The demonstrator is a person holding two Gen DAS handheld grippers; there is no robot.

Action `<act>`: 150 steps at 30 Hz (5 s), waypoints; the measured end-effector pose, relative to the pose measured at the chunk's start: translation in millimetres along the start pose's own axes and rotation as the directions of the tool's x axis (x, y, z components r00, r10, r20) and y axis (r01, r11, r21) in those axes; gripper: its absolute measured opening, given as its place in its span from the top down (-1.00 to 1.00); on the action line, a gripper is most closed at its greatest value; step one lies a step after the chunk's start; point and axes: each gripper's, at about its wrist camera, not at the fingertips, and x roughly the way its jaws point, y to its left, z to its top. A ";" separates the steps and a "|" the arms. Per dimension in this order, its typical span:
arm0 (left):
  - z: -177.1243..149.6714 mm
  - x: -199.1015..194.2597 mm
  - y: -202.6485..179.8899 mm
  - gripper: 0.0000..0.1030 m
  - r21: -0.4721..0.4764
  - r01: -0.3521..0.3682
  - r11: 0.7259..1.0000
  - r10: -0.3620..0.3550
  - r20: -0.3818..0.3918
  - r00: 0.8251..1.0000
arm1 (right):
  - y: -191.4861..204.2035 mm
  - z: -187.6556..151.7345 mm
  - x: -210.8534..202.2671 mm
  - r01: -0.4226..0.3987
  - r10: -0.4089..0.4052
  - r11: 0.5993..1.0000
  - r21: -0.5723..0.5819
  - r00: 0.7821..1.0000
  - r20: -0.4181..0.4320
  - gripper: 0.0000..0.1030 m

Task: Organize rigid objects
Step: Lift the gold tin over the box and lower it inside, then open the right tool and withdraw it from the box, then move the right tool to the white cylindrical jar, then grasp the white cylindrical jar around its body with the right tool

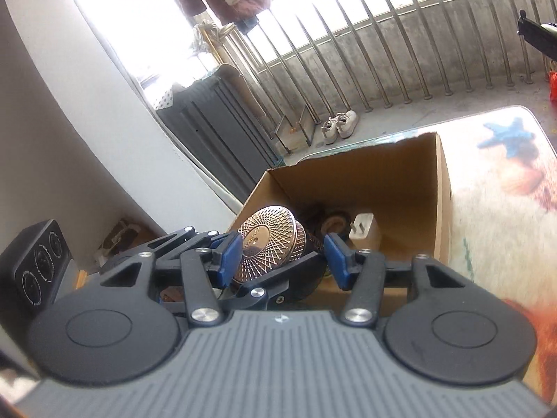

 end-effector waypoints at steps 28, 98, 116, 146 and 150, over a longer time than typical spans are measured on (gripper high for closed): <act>14.0 196.4 87.2 -0.13 -0.413 -0.089 0.906 -0.092 -0.399 0.912 | -102.6 104.2 174.4 0.140 -0.164 0.986 -0.091 0.919 -0.358 -0.08; -98.6 -93.2 93.1 -0.88 -0.269 -0.143 0.953 0.105 -0.153 0.983 | 52.7 -86.5 -3.0 -0.063 0.065 0.997 0.039 0.997 -0.038 -0.52; -121.3 -80.6 120.3 -0.88 -0.325 -0.161 0.932 0.109 -0.172 0.979 | 75.3 -87.5 42.1 -0.074 0.075 0.997 0.011 0.989 -0.128 -0.54; -129.7 -49.6 131.2 -0.56 -0.293 -0.258 0.921 0.238 -0.103 0.966 | 108.8 -73.7 165.4 -0.091 0.055 0.989 -0.120 0.961 -0.271 -0.54; -130.8 -45.0 131.4 -0.39 -0.300 -0.258 0.918 0.237 -0.106 0.966 | 106.9 -74.2 181.5 -0.095 0.055 0.987 -0.126 0.954 -0.294 -0.52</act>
